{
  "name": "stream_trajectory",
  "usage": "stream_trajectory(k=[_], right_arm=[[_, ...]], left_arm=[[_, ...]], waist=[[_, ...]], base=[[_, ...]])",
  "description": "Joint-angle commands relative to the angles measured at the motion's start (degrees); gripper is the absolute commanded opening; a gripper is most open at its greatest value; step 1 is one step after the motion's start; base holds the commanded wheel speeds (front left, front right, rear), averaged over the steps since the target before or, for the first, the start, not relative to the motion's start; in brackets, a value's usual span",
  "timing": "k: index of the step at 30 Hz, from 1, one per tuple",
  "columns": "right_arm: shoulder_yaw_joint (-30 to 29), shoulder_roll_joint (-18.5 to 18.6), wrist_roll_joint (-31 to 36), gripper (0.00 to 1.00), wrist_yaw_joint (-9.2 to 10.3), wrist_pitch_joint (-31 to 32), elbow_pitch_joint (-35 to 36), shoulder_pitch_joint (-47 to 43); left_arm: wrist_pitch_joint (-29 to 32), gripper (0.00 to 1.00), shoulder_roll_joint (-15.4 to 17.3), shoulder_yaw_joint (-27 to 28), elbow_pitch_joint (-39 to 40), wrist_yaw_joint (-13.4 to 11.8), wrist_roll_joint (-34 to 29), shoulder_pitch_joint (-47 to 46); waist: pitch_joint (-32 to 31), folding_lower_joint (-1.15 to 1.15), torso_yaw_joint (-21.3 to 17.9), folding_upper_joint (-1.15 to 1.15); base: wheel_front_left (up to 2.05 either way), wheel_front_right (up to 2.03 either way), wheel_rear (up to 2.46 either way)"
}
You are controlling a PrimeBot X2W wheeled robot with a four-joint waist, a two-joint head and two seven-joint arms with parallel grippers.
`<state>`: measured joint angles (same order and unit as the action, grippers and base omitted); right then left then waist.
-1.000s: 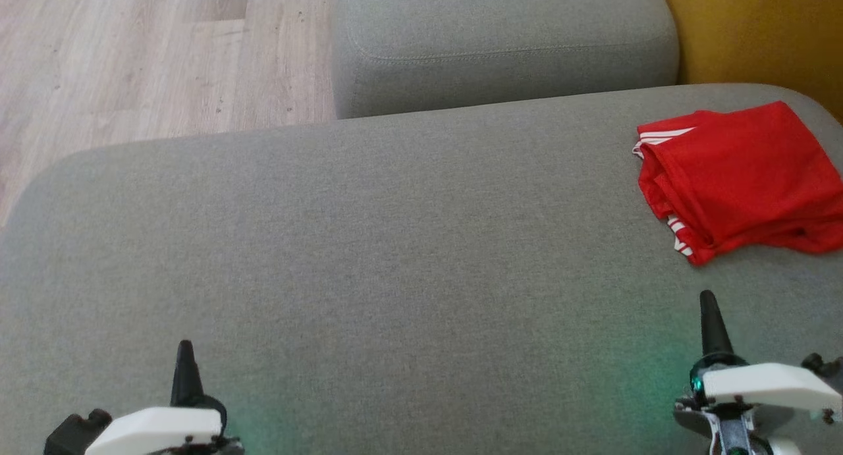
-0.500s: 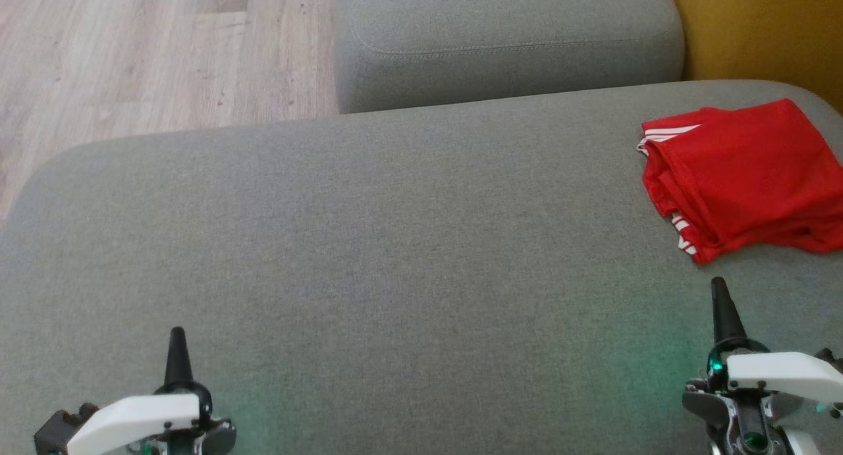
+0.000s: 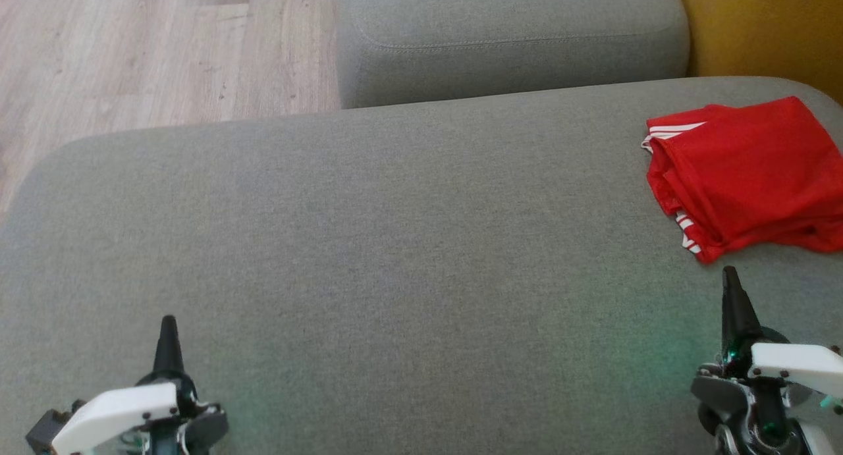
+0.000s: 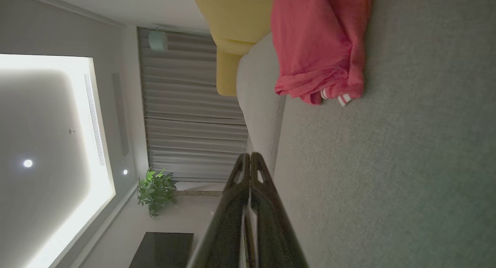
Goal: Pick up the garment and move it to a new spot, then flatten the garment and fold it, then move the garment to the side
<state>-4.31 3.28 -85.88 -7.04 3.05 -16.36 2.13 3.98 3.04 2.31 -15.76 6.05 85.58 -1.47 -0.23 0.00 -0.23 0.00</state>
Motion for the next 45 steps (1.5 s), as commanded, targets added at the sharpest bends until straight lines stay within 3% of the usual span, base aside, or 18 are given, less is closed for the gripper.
stream_trajectory(k=[1,10,45], right_arm=[[0.67,0.95,-1.86,0.0,-0.42,0.51,2.22,3.1],[-0.42,0.89,-7.78,0.0,-0.45,2.0,2.44,3.89],[-1.09,0.42,-7.21,0.0,-0.45,2.54,2.4,3.95]], left_arm=[[0.56,0.0,0.3,2.41,1.72,0.58,1.56,-3.59],[2.06,0.0,0.26,3.65,1.72,1.44,7.04,-4.67],[2.26,0.0,0.09,3.91,1.72,1.44,6.83,-4.69]], waist=[[0.05,0.0,0.03,0.0],[0.41,0.0,0.23,0.0],[0.4,0.0,0.23,0.0]], base=[[0.0,0.0,0.0],[0.0,0.0,0.0],[0.0,0.0,0.0]])
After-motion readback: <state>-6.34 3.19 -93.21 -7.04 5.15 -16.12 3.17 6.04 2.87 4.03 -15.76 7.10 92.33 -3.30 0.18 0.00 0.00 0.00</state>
